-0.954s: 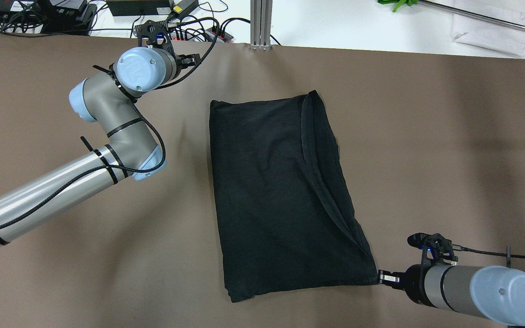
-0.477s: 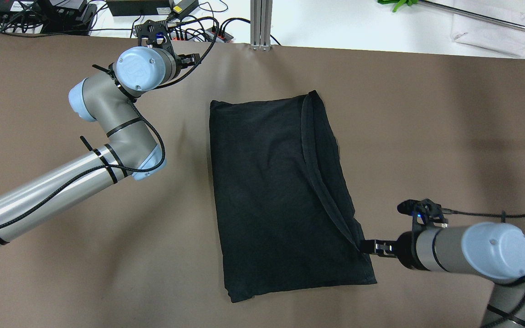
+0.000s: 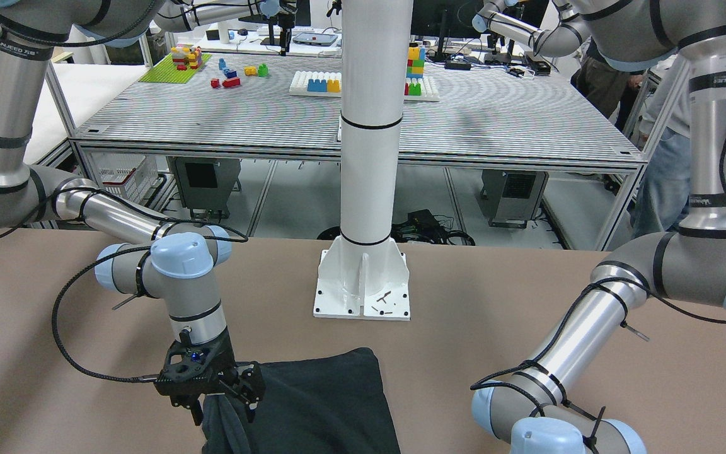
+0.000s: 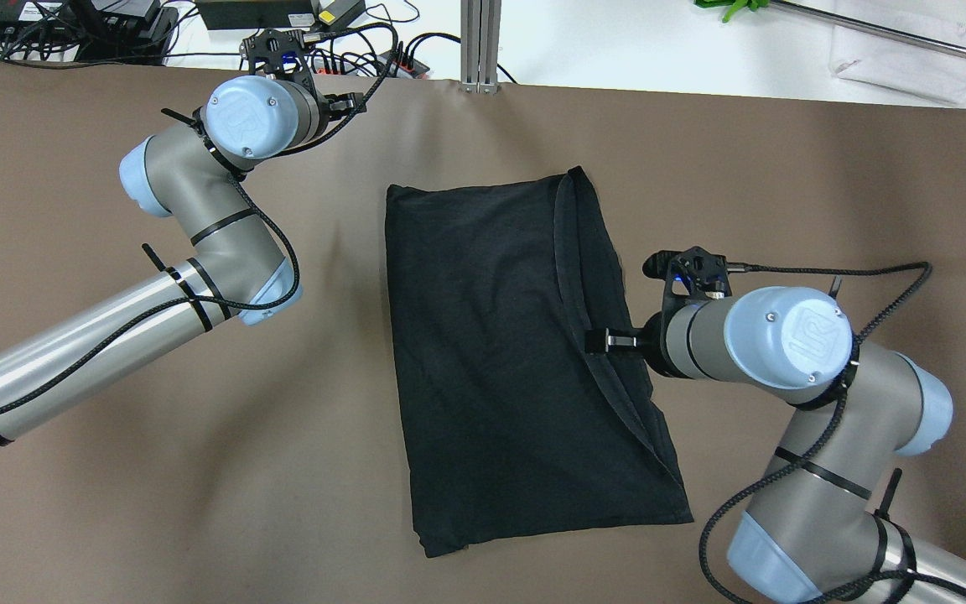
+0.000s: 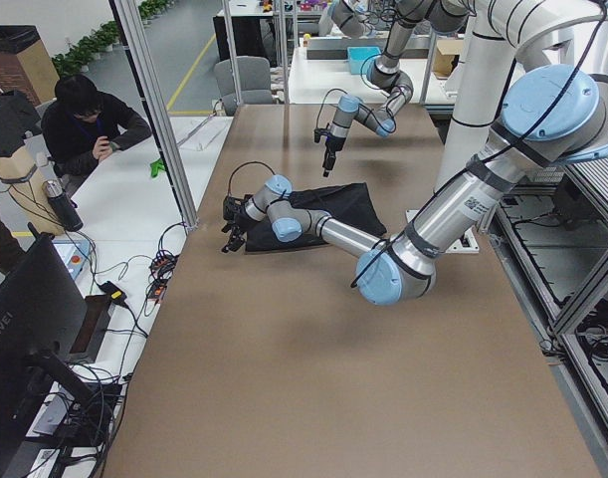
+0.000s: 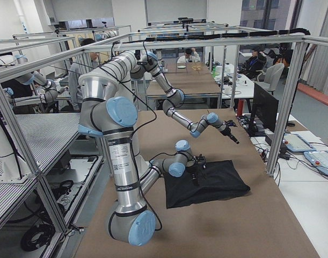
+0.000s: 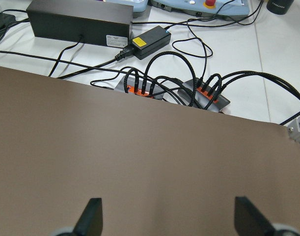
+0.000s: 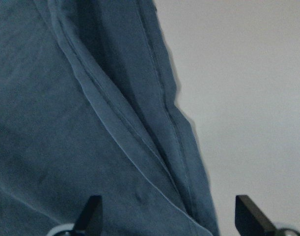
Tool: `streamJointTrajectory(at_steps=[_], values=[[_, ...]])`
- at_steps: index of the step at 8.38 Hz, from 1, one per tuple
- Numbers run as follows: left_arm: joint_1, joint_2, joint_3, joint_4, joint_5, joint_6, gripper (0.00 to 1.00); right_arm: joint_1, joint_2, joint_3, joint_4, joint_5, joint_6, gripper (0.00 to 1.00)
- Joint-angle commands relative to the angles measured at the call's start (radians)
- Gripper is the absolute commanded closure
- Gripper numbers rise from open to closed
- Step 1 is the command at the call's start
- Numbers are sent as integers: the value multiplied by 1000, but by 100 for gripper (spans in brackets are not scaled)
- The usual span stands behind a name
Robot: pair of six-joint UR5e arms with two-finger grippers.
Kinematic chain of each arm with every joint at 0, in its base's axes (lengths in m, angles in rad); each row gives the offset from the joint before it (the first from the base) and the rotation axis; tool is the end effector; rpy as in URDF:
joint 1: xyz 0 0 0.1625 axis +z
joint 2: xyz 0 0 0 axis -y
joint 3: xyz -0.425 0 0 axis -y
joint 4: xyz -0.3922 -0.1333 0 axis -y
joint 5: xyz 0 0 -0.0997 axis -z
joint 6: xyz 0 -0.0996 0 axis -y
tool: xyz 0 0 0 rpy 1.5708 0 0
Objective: Fold clothes
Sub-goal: 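Release the corner and move the right gripper to the shirt's far edge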
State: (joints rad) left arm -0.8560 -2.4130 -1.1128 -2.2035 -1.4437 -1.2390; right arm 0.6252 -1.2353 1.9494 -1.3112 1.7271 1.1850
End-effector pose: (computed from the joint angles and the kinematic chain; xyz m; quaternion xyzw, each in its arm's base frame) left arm 0.4254 -0.7128 0.2656 0.3179 0.3716 -0.2557 0.8340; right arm -0.3963 -0.4313 0.2798 0.1655 -0.4415 0.0690 0.8792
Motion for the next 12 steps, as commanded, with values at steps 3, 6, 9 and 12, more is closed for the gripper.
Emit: streamJointTrajectory(at_steps=[3, 6, 9, 12], values=[[-1, 0, 4, -1, -1, 16, 6, 39, 268, -363, 190, -239, -206, 5], [-1, 0, 2, -2, 0, 16, 6, 48, 410, -677, 319, -287, -249, 6], [-9, 0, 2, -2, 0, 16, 5, 48, 431, -770, 322, -320, -249, 9], [-9, 0, 7, -1, 0, 19, 6, 47, 451, -802, 322, -339, -249, 29]])
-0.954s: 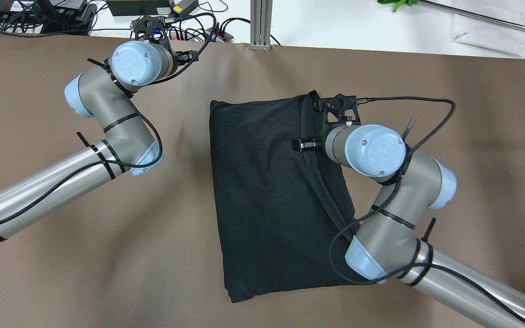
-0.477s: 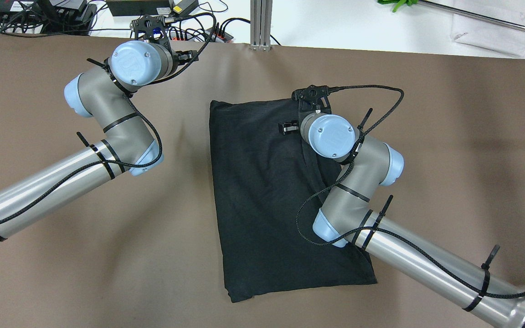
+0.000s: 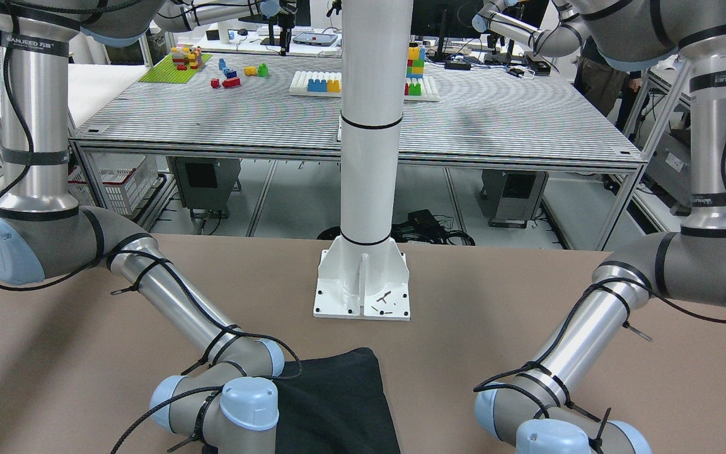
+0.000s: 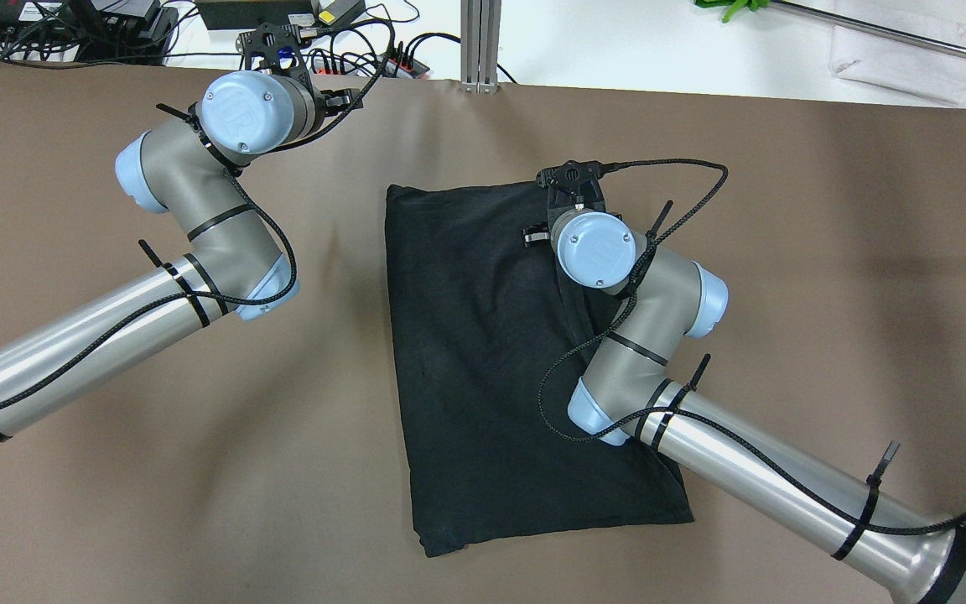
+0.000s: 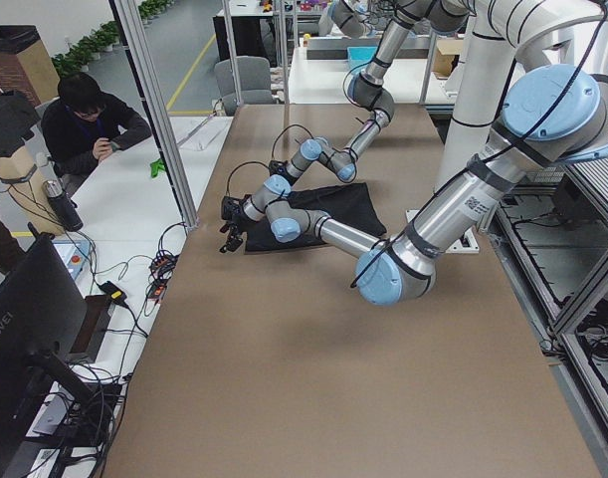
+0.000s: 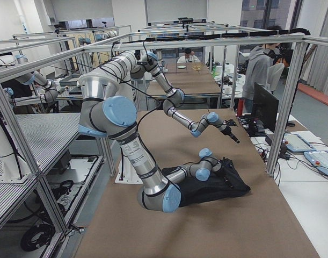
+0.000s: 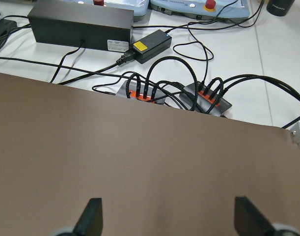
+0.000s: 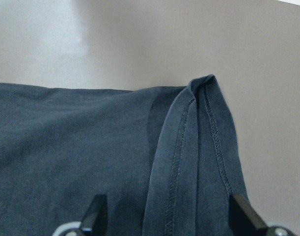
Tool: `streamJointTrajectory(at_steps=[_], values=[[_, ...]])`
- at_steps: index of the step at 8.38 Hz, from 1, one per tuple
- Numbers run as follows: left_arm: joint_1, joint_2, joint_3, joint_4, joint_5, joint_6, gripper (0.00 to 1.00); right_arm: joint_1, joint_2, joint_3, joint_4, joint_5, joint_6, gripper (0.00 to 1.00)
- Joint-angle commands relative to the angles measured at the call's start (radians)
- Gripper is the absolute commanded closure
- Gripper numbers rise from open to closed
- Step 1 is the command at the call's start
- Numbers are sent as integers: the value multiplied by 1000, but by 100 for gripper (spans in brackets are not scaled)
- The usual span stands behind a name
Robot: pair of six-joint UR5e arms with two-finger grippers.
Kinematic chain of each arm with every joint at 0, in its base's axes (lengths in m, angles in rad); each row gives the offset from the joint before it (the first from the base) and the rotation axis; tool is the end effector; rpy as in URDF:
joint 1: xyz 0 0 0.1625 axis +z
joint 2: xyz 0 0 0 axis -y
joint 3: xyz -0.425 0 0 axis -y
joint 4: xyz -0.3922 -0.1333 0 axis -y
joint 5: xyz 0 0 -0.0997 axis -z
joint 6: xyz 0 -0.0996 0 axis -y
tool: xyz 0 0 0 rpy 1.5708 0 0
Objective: Fold clothes
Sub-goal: 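Grasp the far edge with the right gripper and tug it to straighten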
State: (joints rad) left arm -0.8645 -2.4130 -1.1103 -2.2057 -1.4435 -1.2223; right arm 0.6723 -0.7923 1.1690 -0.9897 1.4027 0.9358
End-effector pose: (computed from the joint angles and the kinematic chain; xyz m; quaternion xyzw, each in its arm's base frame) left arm 0.4196 -0.7167 0.2666 0.3225 0.3674 -0.2524 0.8350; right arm -0.5332 -0.6161 0.2958 0.3384 -0.3192 0.0552 0.8835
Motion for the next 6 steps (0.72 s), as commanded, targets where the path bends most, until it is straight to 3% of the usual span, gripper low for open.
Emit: streamJointTrajectory(at_steps=[1, 6], values=[[1, -2, 10, 3, 2, 3, 6, 1, 10, -32, 0, -16, -2, 34], [-2, -2, 12, 3, 0, 4, 6, 6, 88, -135, 25, -24, -2, 37]])
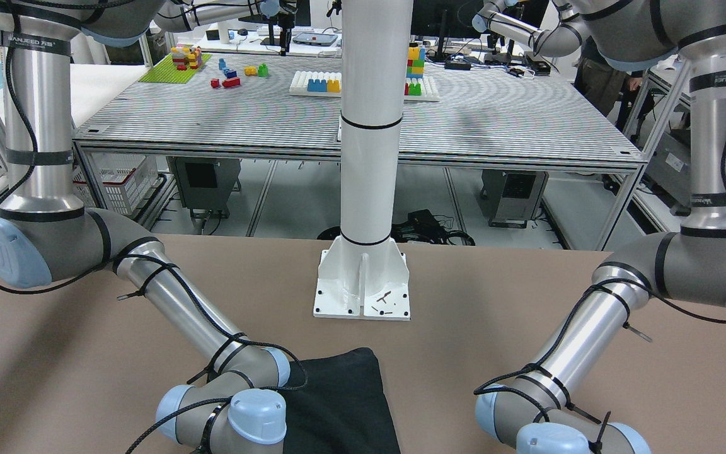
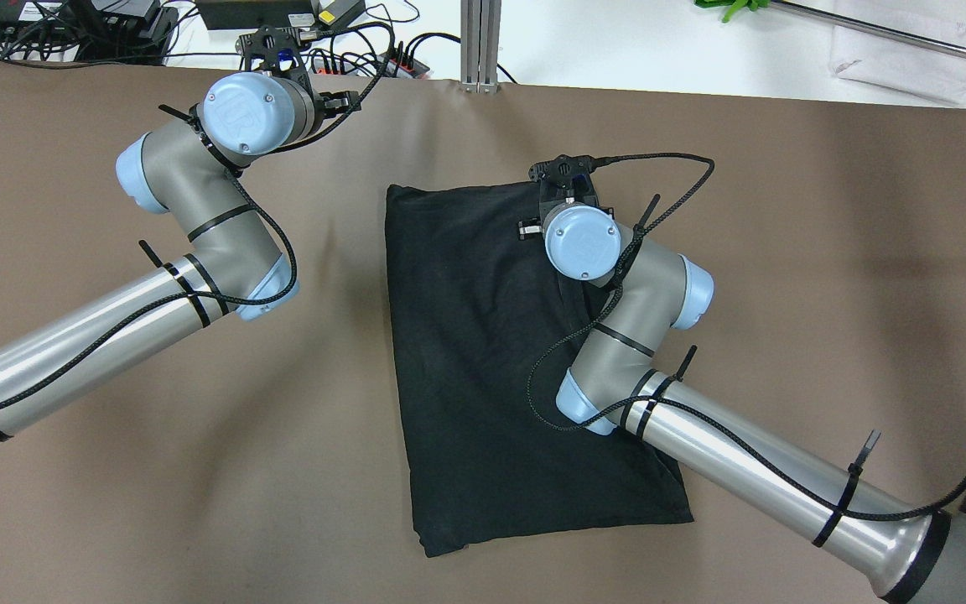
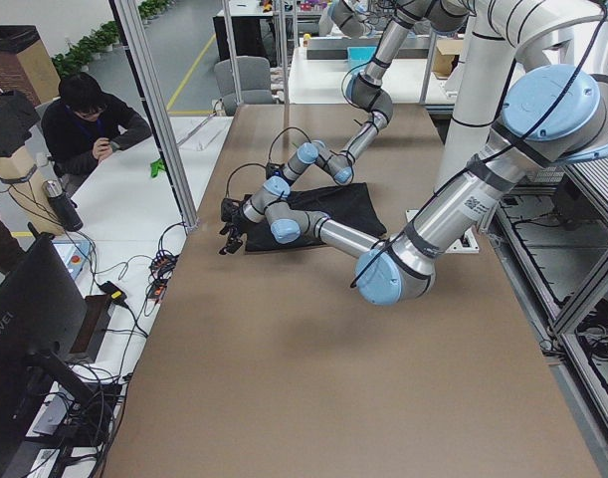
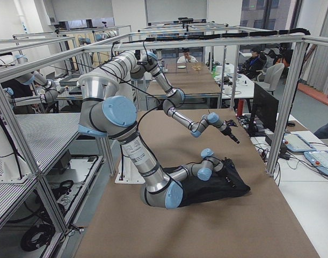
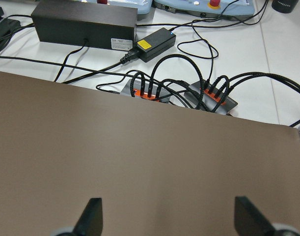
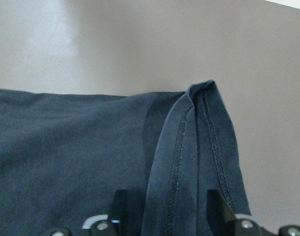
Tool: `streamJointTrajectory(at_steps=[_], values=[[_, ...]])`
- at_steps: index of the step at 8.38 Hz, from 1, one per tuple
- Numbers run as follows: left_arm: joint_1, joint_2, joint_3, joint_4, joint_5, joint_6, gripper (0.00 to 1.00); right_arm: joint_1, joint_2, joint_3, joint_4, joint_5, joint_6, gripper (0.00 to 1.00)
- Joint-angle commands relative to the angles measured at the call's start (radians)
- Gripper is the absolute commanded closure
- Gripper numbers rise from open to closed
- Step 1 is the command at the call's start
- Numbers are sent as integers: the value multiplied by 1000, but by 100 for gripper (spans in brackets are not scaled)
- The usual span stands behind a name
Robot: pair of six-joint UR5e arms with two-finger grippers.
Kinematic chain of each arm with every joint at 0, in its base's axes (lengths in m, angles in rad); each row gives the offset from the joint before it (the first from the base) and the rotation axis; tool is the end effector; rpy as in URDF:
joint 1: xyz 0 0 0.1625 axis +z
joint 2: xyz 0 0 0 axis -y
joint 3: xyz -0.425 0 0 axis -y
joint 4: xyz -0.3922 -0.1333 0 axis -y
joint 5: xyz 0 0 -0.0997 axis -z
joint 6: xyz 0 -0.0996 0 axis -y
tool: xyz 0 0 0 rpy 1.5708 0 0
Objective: Fold clothes
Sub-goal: 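Grasp the far edge with the right gripper and tug it to straighten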
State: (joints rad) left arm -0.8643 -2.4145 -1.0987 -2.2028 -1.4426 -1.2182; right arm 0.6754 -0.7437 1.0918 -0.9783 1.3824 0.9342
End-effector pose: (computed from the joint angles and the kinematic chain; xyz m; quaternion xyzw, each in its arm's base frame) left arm 0.4211 -0.7184 0.2716 0.3205 0.3618 -0.2512 0.8386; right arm -0.5444 -0.6308 0.2936 0.3416 -0.3064 0.0598 0.8865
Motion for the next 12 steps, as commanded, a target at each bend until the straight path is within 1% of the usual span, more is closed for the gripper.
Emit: streamJointTrajectory(at_steps=[1, 2, 3, 5, 6, 8, 10, 11, 12], values=[[-1, 0, 0, 0, -1, 0, 6, 7, 41, -82, 50, -6, -2, 39], [1, 0, 2, 0, -1, -1, 6, 9, 41, -90, 61, -6, -2, 44], [1, 0, 2, 0, -1, -1, 5, 10, 40, -92, 61, -8, -3, 56], [-1, 0, 0, -1, -1, -3, 6, 24, 40, -92, 61, -3, -47, 88], [-1, 0, 0, -1, -1, -3, 6, 26, 38, -89, 61, 0, -49, 100], [-1, 0, 0, -1, -1, -3, 6, 42, 37, -84, 61, 16, -73, 100], [1, -2, 0, 0, -1, -3, 5, 73, 5, -67, 61, 50, -116, 100], [2, -3, 0, 0, 1, -4, 5, 93, -40, -38, 66, 72, -139, 100], [4, -5, 0, 0, 1, -6, 5, 125, -111, 9, 101, 113, -188, 100]])
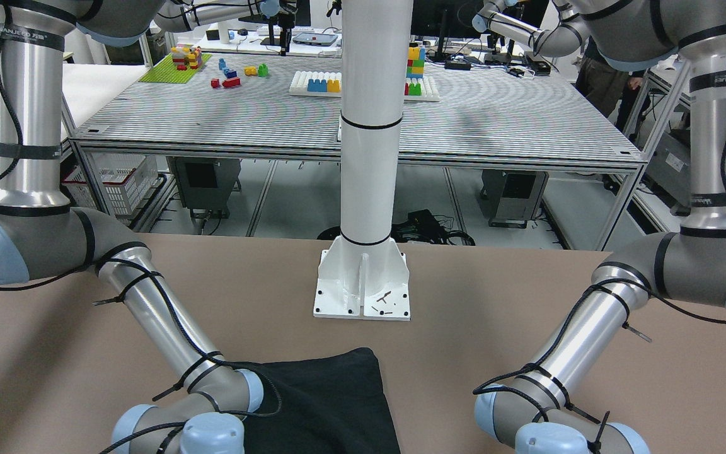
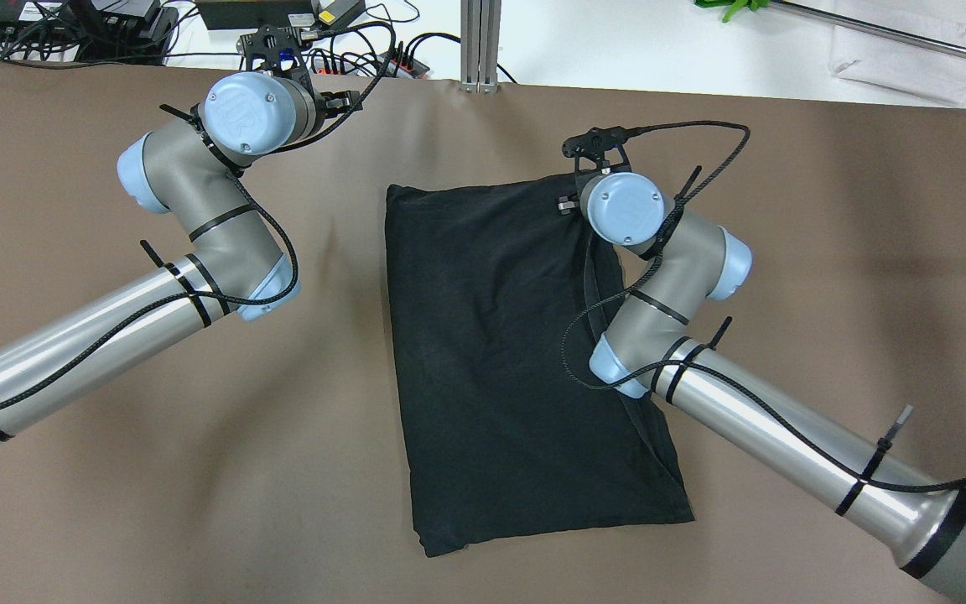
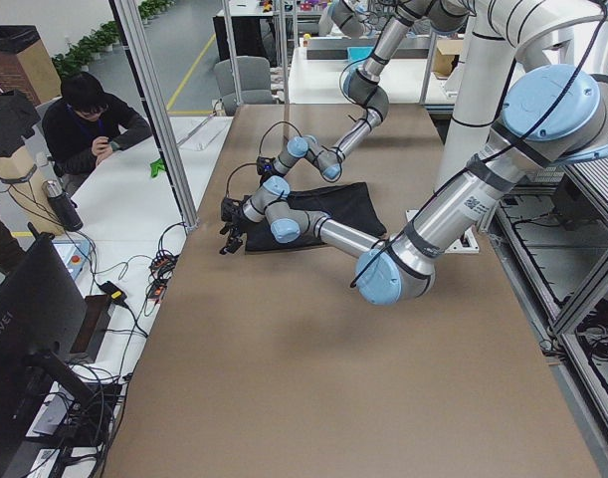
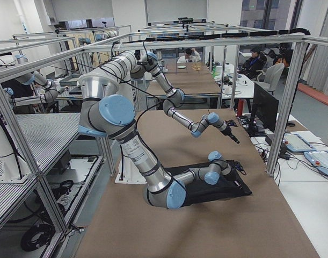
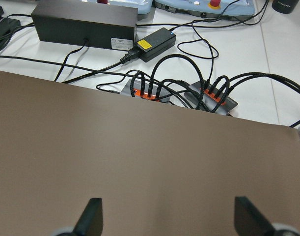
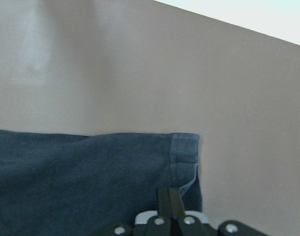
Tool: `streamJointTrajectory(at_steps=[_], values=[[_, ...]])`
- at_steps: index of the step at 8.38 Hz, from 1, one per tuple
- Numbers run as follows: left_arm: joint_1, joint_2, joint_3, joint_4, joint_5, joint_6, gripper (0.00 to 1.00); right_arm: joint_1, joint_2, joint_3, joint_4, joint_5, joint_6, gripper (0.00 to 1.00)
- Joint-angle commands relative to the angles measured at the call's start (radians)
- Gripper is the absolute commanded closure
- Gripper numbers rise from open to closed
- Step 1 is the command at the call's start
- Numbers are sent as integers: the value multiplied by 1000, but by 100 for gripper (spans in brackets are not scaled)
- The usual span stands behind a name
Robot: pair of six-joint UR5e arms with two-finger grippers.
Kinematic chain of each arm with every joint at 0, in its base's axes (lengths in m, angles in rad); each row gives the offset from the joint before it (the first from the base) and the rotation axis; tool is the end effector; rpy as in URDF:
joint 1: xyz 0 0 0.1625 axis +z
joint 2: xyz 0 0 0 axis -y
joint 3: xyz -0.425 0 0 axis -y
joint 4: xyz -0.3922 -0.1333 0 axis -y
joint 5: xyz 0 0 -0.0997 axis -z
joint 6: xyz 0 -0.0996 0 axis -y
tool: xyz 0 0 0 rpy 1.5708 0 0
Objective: Fold clothes
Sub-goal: 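Grasp the far edge with the right gripper and tug it to straighten, then move the right gripper down along the shirt's side edge and grasp it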
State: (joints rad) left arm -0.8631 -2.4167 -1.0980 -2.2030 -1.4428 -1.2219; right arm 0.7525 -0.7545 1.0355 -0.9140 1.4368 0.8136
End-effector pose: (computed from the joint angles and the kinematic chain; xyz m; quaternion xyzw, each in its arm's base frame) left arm 0.4222 -0.7182 0.2701 0.3199 0.3632 -0.2522 0.8379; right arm -0.5021 -0.6709 0.3228 0.3524 -0.2875 0.0282 0.8901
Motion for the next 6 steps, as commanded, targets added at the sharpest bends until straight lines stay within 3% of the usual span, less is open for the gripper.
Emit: streamJointTrajectory(at_steps=[1, 3, 5, 6], values=[[3, -2, 0, 0, 1, -7, 6, 69, -132, 66, 75, 94, -103, 100], [4, -4, 1, 0, 1, -13, 5, 74, -126, 67, 76, 100, -96, 97], [3, -4, 1, 0, 1, -14, 5, 79, -115, 69, 72, 120, -87, 6], [3, -4, 1, 0, 1, -14, 5, 79, -115, 99, 64, 163, -83, 6]])
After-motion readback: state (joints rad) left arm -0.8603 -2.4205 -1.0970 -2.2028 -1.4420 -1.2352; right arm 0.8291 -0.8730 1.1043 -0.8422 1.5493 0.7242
